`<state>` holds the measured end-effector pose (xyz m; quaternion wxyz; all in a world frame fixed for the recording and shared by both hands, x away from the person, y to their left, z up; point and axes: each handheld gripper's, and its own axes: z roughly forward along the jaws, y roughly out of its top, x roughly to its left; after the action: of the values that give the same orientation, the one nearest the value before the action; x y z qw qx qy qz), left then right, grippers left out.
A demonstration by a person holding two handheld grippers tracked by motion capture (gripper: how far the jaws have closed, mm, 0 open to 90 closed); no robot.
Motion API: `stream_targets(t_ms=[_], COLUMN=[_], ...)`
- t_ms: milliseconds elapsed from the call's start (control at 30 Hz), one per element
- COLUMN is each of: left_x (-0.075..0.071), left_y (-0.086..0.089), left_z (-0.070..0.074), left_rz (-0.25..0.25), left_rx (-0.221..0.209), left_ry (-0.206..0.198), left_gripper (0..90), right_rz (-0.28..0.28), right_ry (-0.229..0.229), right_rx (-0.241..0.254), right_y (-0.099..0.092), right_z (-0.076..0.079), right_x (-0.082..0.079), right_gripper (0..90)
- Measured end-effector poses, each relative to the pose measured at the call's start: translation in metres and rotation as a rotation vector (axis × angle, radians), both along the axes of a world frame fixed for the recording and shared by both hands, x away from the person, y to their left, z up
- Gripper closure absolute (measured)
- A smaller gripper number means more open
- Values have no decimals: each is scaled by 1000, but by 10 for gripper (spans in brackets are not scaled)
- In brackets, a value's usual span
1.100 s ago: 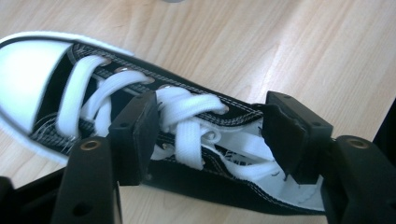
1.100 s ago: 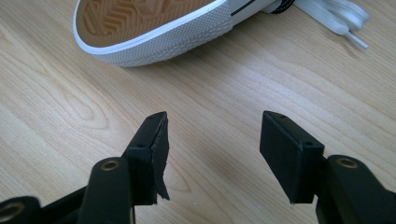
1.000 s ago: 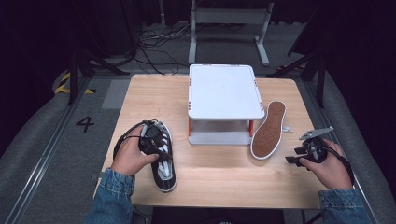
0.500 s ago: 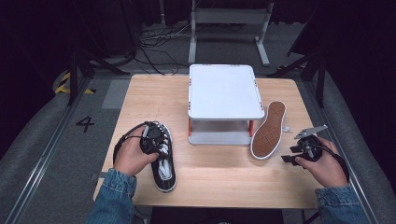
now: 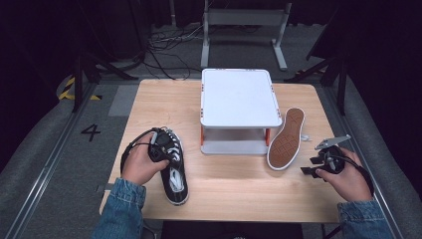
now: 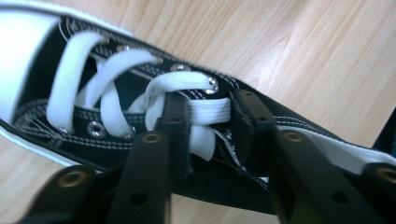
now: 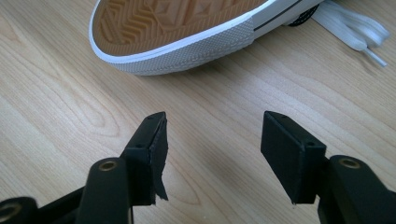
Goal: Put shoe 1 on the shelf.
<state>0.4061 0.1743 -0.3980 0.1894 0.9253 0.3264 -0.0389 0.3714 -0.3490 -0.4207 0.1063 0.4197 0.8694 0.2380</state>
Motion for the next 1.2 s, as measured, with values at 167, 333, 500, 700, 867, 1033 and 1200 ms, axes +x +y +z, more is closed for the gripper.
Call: stream_targets(t_ms=[167,333,500,700,867,1033,1200], left_x=[-6,-10,-11,-6,-3,3,8], left_y=[-2,-6,-9,-16,-17,-19,-20], left_z=[13,20,39,68,91,113,129], left_rz=[70,112,136,166,194,215,235], left_rx=[36,42,10,-2,-26,-33,-35], left_ry=[-21,-44,-92,-154,-189,-227,-258], left_gripper=[829,843,850,864,867,869,869], right_rz=[-4,-1,-12,-20,-34,-50,-60], right_ry=[-3,-4,-15,-19,-20,-22,-24], right_rx=[1,1,6,11,14,20,23], right_y=[-2,-1,-5,-8,-14,-19,-23], right_z=[1,1,4,6,5,6,7], right_x=[-1,-1,-2,-3,-6,-11,-14], right_gripper=[424,423,423,423,424,424,424])
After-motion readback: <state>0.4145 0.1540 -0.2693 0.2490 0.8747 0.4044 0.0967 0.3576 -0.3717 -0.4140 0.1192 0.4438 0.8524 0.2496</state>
